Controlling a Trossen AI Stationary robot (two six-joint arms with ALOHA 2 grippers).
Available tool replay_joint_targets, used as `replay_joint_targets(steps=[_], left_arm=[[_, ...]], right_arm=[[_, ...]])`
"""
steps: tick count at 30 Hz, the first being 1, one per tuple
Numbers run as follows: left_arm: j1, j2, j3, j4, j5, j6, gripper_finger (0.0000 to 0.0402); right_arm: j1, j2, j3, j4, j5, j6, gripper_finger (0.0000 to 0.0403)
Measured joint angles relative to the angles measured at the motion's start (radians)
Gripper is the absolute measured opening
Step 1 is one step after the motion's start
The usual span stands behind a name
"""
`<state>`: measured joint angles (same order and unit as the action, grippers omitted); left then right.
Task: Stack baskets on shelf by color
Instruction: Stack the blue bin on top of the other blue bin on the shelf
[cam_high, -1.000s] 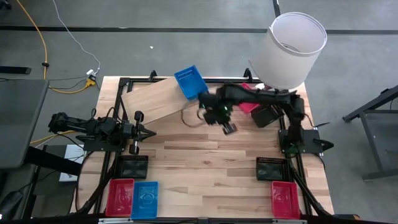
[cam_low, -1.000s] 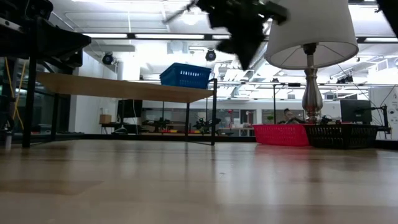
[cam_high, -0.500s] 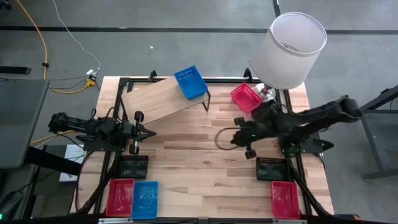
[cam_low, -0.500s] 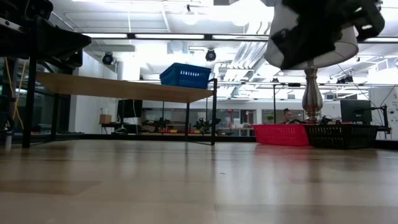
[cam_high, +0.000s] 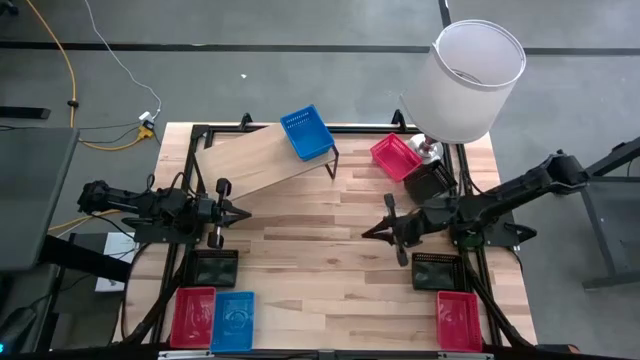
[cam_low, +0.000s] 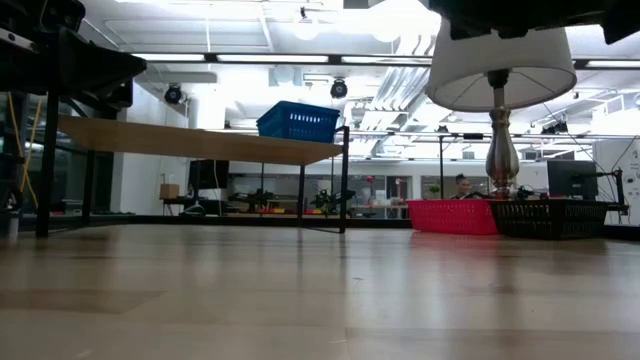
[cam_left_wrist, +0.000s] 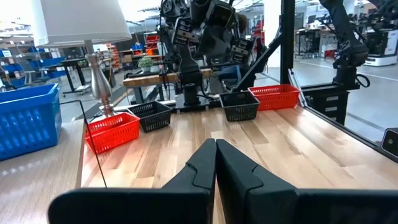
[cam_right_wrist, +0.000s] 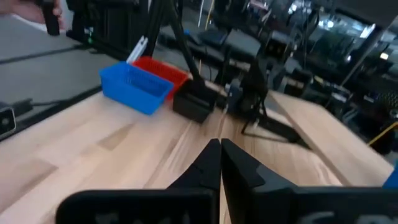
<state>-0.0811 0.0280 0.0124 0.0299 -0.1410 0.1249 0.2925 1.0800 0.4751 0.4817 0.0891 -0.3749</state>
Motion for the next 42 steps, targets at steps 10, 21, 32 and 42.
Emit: replay_joint_targets(steps=[10,21,32,42], left_arm=[[-0.001,0.009,0.0,0.313,-0.013,-0.358,0.0003],[-0.095,0.377,0.031,0.414,-0.053,-0.463,0.0039],[-0.338,0.918,0.497,0.075,-0.051,-0.451,0.0133],[-0.569,1.386,0.989,-0.534,-0.108,-0.675,0.0145]], right_arm=[[0.023,0.058,0.0,0.01,-0.003,0.0,0.0],[0.022,0.094,0.0,0.014,0.013,-0.001,0.0],[0.023,0.094,0.0,0.009,0.013,-0.001,0.0],[0.022,0.094,0.0,-0.019,0.013,0.0,0.0]])
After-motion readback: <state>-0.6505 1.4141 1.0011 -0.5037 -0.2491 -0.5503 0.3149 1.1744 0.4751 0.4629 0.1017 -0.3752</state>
